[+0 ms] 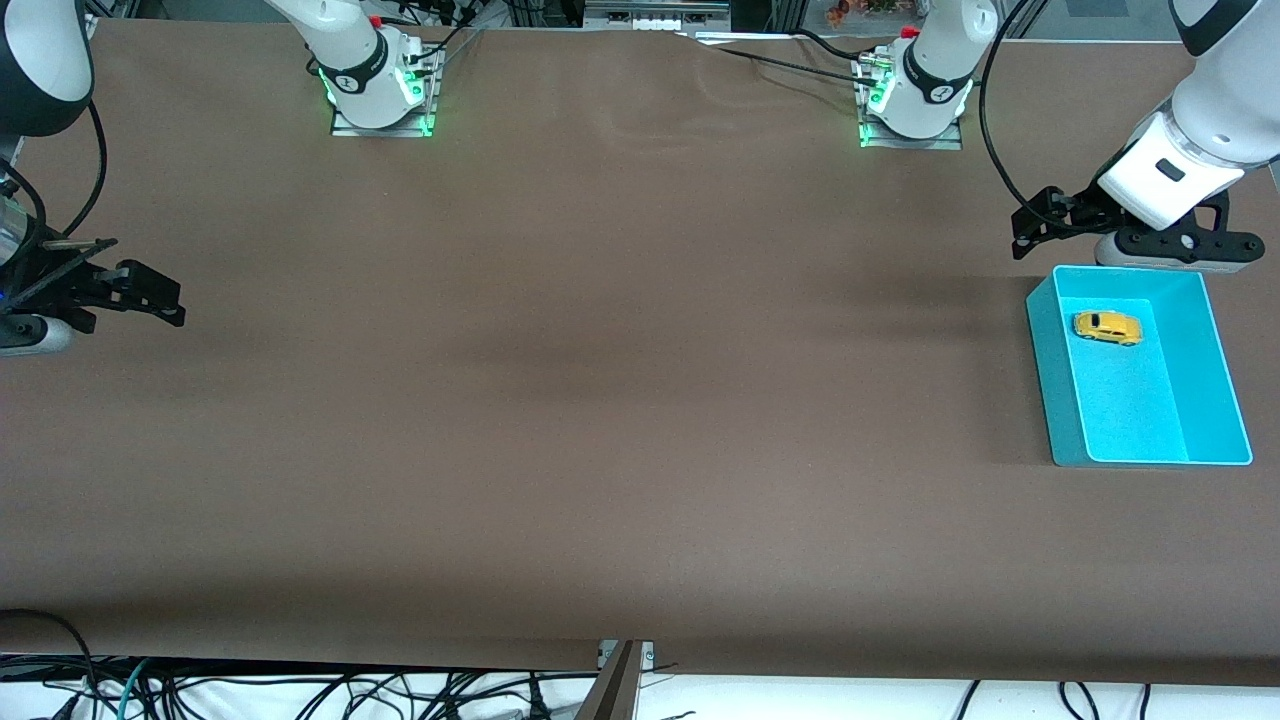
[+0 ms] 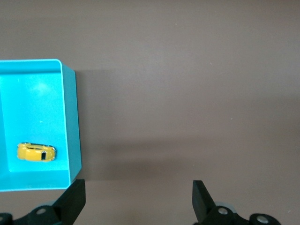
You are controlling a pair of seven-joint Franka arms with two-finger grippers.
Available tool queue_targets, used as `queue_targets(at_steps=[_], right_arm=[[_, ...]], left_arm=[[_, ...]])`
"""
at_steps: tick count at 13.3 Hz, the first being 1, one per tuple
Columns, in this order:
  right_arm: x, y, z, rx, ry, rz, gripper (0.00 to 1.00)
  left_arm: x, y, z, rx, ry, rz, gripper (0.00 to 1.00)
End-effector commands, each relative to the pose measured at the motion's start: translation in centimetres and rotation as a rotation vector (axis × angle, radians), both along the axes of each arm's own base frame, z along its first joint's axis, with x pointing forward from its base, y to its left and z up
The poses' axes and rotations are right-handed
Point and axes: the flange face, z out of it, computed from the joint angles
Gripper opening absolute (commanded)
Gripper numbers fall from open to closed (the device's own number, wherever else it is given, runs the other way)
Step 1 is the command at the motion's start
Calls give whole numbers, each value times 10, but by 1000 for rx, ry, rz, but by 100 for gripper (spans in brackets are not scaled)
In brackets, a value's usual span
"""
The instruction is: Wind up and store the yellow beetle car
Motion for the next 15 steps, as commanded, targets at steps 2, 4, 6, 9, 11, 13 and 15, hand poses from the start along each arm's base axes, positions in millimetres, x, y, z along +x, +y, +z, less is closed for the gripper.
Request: queue_targets(at_steps=[2, 4, 6, 9, 11, 13, 15], right_arm=[[2, 1, 6, -13, -9, -7, 100], [2, 1, 5, -12, -8, -7, 100], [2, 1, 6, -13, -9, -5, 100], [2, 2, 6, -13, -9, -2, 100], [2, 2, 6, -13, -9, -2, 100], [2, 2, 6, -13, -9, -2, 100], [2, 1, 6, -13, -9, -4, 100]], left_arm=[[-1, 5, 14, -48, 30, 45, 100], [7, 13, 8, -38, 50, 60, 100], [6, 1, 5, -23, 68, 146, 100], [15, 4, 8, -12, 59, 151, 100], [30, 14, 4, -15, 51, 152, 100], [34, 11, 2, -15, 38, 27, 100], [33, 13, -1, -17, 39, -18, 100]])
